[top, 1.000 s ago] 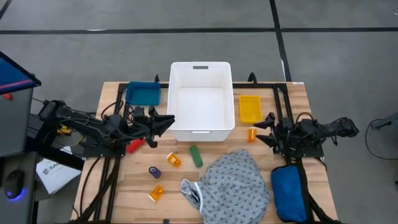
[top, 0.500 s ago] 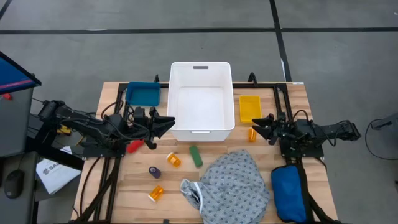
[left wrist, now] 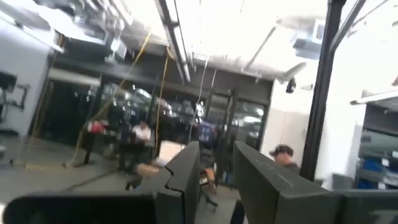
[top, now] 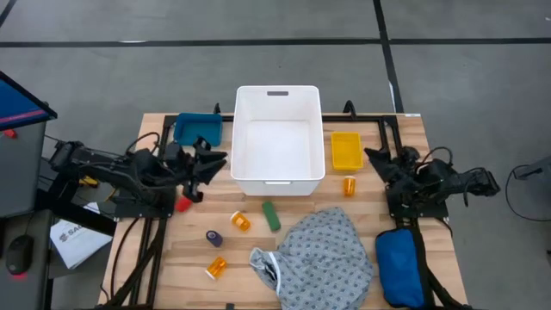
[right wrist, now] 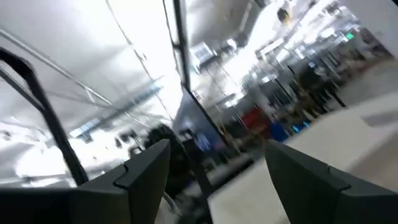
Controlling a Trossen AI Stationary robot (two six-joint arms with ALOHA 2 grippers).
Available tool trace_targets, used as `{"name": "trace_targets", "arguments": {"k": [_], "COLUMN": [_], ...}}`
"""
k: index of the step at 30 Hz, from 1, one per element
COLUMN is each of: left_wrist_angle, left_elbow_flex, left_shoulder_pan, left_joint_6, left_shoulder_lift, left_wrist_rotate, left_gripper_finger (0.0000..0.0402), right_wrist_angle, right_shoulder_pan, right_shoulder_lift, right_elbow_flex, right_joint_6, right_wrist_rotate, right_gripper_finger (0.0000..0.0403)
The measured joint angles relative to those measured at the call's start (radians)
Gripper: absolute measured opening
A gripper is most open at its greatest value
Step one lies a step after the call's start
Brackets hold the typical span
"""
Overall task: Pick & place medical supplies in basket/bin
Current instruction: Put the top orange pill bottle into the yellow bin
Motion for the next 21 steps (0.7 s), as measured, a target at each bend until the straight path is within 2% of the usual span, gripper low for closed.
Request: {"name": "trace_targets", "arguments": {"k": [3,8,11,15,18,21], "left_wrist_angle": [0.005,0.005,0.013,0.013,-0.012,-0.094], "left_elbow_flex": [0.0,0.0,0.0,0.01,0.04,0.086], "left_shoulder_pan": [0.0,0.0,0.0,0.0,-0.012,-0.023], "left_joint_6": [-0.003,0.0,0.027,0.06,0.098,0.158], "left_shoulder_lift": [-0.032,-0.069,-0.09,-0.12,-0.143,-0.156], "left_wrist_rotate": [-0.039,-0.04,-0.036,-0.003,0.006,-0.017], "left_gripper_finger": [0.0091,0.0101,0.013,0.0183,0.022,0.0245], "right_wrist_angle": [0.037,0.024,0.032,0.016,-0.102,-0.366], "right_shoulder_pan": [0.005,0.005,0.006,0.049,0.095,0.143], "right_shoulder_lift": [0.0,0.001,0.001,0.046,0.119,0.224], "right_elbow_flex": [0.001,0.001,0.009,0.088,0.214,0.384], "right_joint_6": [0.019,0.067,0.072,-0.016,-0.079,-0.069], "right_wrist_rotate": [-0.023,0.011,0.012,0.006,0.003,-0.003], "right_gripper_finger": [0.026,0.026,0.026,0.026,0.026,0.026]}}
